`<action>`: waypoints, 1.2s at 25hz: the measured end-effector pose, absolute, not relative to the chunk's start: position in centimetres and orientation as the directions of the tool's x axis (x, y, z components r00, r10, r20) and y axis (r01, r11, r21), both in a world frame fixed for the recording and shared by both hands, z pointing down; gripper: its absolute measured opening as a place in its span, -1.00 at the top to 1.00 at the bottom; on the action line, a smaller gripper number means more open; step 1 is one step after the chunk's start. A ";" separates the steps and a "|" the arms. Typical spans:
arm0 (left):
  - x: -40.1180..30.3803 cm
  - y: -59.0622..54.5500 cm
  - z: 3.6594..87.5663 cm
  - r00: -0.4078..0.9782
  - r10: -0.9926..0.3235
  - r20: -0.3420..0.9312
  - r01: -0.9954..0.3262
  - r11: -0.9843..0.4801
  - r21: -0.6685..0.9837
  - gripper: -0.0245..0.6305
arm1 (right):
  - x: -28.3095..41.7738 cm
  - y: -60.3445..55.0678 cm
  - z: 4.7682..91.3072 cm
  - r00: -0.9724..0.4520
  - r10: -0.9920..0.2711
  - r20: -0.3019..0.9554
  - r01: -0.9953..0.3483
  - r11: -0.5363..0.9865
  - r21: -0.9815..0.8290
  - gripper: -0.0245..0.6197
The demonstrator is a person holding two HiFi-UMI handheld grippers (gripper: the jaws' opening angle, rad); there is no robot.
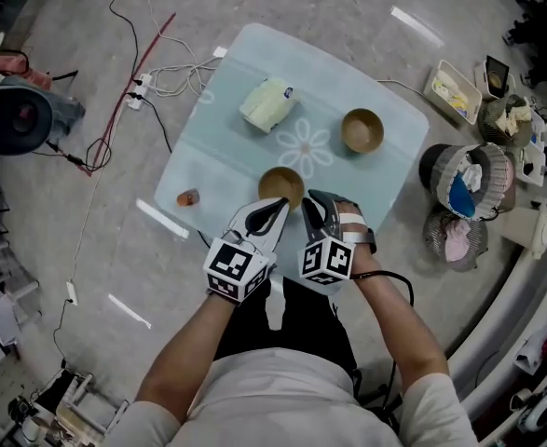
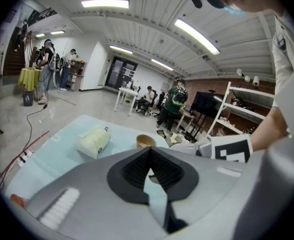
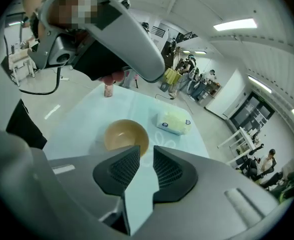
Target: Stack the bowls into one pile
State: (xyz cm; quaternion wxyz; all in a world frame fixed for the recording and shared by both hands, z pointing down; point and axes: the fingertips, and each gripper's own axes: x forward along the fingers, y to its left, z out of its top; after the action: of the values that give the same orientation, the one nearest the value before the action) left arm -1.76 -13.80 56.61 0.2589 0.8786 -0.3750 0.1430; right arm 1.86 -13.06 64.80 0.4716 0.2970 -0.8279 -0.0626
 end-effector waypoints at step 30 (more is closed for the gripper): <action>-7.7 -8.5 59.9 0.663 -0.587 0.465 -0.749 -0.538 0.388 0.91 | -4.5 -8.0 72.8 -0.269 -0.497 0.825 -0.227 0.865 0.448 0.70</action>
State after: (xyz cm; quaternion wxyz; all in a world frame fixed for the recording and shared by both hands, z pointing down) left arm -7.71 -8.53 59.88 0.2869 0.8655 -0.3857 0.1411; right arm -4.49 -7.96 72.80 0.5590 0.2301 -0.7874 -0.1209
